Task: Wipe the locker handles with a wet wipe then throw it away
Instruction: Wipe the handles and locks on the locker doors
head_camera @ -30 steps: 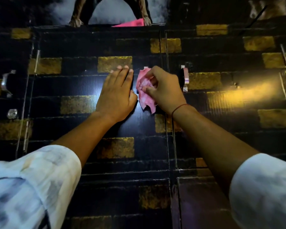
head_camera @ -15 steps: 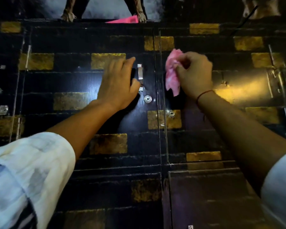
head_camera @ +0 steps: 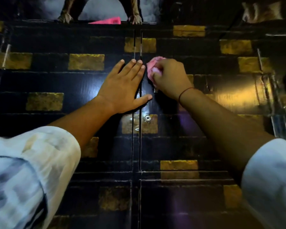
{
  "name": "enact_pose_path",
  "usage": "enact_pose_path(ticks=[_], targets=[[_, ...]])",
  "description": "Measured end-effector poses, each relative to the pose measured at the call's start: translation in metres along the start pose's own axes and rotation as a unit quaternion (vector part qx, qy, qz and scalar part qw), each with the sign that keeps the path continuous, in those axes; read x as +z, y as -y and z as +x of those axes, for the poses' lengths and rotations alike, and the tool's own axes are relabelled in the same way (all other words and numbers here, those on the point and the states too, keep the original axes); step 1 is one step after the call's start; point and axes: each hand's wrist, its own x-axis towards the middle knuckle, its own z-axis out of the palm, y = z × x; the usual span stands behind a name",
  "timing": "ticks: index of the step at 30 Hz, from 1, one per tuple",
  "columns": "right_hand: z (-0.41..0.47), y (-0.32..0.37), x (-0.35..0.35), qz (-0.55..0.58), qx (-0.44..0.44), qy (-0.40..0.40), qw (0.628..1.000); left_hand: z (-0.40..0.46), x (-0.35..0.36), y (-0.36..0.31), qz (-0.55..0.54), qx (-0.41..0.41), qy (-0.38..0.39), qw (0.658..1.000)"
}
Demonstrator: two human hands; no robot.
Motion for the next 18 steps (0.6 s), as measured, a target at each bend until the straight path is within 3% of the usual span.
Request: enact_pose_path(ticks=[6,14,18], targets=[[0.010,-0.006,0.005,0.185,0.138,-0.011,0.973,0.000,0.001,-0.002,0.011,0.003,0.007,1.000],[0.017,-0.008,0.012,0.238,0.198,-0.067,0.948,-0.001,0.002,-0.001,0.005,-0.006,-0.014,1.000],[0.015,-0.013,0.015,0.228,0.187,-0.048,0.954,-0.004,0.002,-0.002,-0.008,-0.014,-0.019,1.000]])
